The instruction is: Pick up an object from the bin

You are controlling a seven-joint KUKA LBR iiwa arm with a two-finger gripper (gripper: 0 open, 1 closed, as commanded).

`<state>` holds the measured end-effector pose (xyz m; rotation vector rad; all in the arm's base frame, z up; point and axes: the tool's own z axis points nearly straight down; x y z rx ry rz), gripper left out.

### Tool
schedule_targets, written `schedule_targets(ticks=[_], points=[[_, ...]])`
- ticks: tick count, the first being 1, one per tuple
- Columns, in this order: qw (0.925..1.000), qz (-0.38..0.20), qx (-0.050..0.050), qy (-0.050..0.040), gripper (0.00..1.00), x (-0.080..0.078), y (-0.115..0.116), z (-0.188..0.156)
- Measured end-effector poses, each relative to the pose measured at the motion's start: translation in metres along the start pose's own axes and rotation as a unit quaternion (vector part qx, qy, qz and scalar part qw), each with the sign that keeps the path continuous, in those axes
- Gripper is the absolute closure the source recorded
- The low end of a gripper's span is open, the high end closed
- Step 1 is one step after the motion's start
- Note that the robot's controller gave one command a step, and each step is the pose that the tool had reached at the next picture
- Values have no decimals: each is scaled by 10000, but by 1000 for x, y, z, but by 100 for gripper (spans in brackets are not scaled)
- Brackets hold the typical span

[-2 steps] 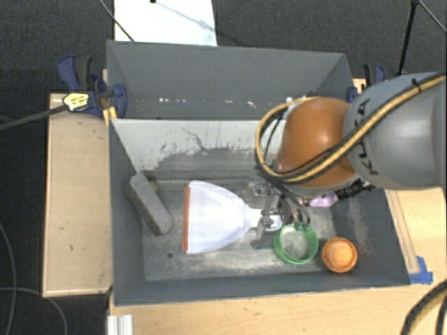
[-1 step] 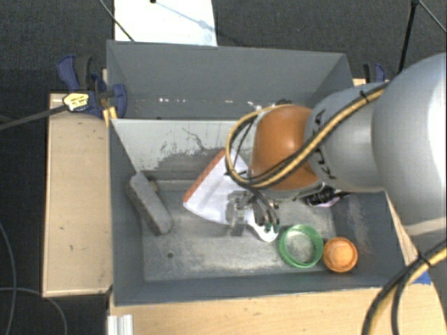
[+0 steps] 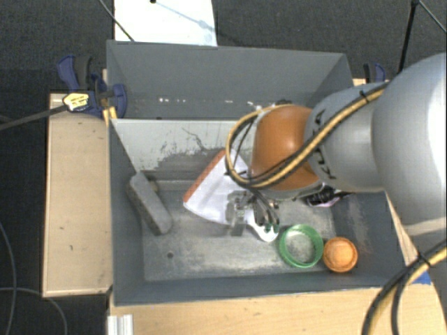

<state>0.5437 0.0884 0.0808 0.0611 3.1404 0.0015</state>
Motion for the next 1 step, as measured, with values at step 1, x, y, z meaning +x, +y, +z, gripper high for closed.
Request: schedule_targets(ticks=[1], points=[[10000,-69,-5,-35,100,1,-1,-172]])
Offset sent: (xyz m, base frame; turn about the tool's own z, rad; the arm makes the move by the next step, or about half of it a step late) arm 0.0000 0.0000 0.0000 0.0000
